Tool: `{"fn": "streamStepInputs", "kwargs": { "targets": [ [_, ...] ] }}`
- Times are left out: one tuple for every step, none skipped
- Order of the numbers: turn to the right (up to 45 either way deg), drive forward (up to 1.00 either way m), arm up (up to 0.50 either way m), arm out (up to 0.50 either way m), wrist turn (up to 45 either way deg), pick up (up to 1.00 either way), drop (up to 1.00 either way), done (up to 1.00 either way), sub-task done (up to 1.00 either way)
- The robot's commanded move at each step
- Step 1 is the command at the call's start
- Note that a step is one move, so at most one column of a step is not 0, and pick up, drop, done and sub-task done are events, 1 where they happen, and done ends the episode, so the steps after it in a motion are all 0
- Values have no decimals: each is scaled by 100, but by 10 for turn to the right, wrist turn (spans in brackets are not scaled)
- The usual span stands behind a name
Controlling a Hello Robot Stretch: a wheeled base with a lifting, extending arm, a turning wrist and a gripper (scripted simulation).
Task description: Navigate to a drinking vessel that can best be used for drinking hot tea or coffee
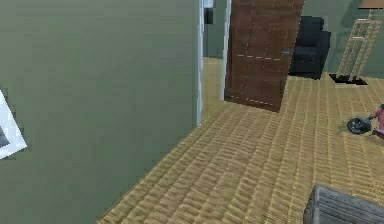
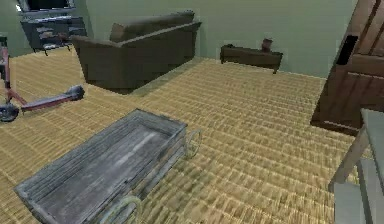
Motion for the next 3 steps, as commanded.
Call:
{"fn": "streamStepInputs", "kwargs": {
  "targets": [
    [0, 55, 0, 0, 0, 0, 0, 0, 0],
    [300, 0, 0, 0, 0, 0, 0, 0, 0],
    [0, 100, 0, 0, 0, 0, 0, 0, 0]
  ]
}}
